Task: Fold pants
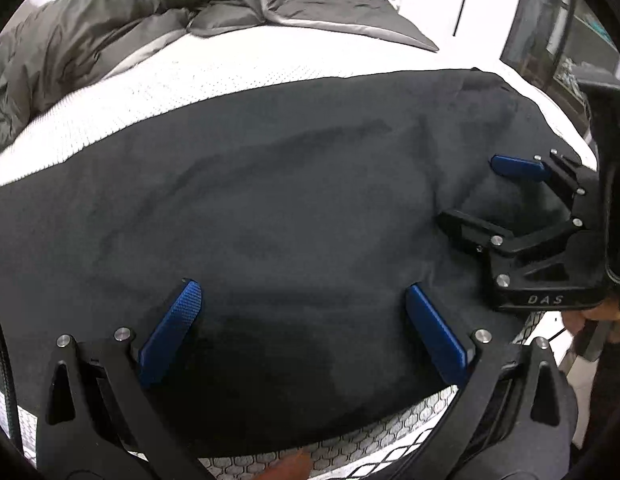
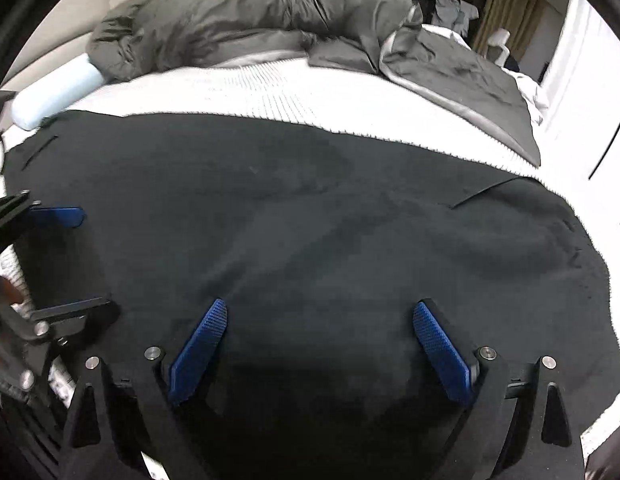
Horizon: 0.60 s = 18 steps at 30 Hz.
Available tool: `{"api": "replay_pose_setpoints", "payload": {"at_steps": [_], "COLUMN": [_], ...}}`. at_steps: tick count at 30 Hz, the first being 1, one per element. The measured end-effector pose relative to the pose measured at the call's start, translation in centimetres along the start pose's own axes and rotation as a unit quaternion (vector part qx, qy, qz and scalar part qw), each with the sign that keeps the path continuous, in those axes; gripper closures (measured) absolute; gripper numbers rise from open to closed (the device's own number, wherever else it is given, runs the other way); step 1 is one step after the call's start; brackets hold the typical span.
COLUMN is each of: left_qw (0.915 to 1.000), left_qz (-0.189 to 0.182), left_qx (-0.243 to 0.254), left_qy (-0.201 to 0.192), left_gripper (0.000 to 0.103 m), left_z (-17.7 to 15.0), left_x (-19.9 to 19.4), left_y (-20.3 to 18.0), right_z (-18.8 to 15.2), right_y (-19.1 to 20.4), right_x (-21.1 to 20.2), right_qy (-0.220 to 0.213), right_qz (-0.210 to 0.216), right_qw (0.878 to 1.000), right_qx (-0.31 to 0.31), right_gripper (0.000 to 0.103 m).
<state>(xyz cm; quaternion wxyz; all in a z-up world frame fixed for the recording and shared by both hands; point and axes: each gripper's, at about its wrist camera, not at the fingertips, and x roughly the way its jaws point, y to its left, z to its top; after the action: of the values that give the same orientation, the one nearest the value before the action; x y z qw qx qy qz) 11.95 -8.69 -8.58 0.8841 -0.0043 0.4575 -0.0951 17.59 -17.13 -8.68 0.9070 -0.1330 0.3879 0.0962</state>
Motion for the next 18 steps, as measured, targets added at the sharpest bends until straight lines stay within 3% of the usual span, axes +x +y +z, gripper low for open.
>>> {"api": "replay_pose_setpoints", "payload": {"at_steps": [2, 7, 13, 15, 18], "left_qw": [1.0000, 0.9999, 1.0000, 1.0000, 1.0000], "left_qz": [0.004, 0.006, -0.001, -0.001, -0.006], "left_qx": [0.004, 0.005, 0.003, -0.002, -0.004], "left_qy": [0.002, 0.006, 0.007, 0.008, 0.002], "left_gripper": [0.001, 0.001, 0.001, 0.001, 0.001], "left_z": [0.0, -0.2, 0.0, 0.8, 2.3], "left_x": [0.0, -0.2, -0.4, -0.5, -0.6], "left_y": [-0.3, -0.1, 1.1, 1.3, 0.9], "right_z": [0.2, 0.5, -0.9, -1.2, -0.9], "right_y": [-0.7, -4.4, -10.1, -11.1, -10.3], "right_x": [0.2, 0.9, 0.1, -0.3, -0.7], "right_qy": [0.001, 0.007, 0.002, 0.002, 0.001], "right_qz": [0.002, -0.047, -0.137, -0.123, -0.135], "right_qw": [1.000, 0.997, 0.987, 0.989, 0.988], "right_qx": [0.017, 0.055, 0.080, 0.085, 0.070], "right_gripper": [0.004, 0.004, 0.004, 0.005, 0.004]}}
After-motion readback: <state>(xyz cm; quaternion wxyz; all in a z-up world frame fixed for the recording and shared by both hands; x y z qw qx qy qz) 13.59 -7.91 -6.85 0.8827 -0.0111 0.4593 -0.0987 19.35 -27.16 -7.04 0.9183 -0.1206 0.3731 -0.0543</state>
